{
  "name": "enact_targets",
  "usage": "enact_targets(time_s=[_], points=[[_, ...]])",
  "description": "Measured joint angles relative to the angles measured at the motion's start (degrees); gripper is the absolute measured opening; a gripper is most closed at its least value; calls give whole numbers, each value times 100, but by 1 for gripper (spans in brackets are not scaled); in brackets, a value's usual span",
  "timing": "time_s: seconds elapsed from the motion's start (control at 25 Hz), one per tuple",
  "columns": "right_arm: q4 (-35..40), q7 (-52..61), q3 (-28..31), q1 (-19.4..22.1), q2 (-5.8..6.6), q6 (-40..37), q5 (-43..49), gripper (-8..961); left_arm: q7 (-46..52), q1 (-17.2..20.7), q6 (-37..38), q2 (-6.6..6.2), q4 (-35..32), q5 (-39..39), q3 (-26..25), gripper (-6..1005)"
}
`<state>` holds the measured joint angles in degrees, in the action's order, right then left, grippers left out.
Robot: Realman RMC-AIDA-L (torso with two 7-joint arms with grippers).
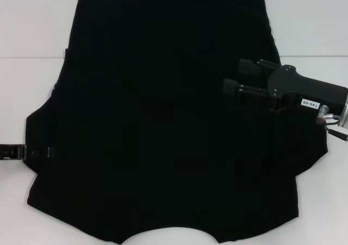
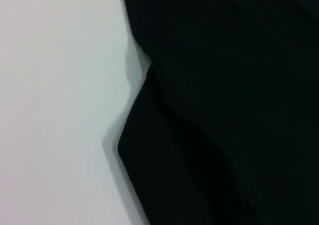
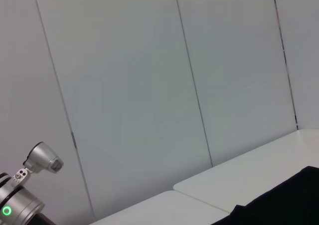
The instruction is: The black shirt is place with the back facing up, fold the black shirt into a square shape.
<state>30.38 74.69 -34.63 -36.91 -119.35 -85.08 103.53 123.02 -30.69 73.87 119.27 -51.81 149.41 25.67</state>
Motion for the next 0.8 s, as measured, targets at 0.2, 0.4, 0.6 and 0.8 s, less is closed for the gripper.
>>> enact_targets(time_s=[0.2,0.4,0.6,0.8], points=[[3,-1,0,0,0,0,-14,833,0,-6,-17,0,4,-10,0,858],[3,-3,0,3,0,0,-28,832,0,-8,-18,0,4,-13,5,857],[3,-4,0,8,0,0,-30,834,25,-25,4,-5,4,-8,79,805],[7,-5,0,9,0,-3,-47,833,54,-32,-42,-17,2,27,83,657]])
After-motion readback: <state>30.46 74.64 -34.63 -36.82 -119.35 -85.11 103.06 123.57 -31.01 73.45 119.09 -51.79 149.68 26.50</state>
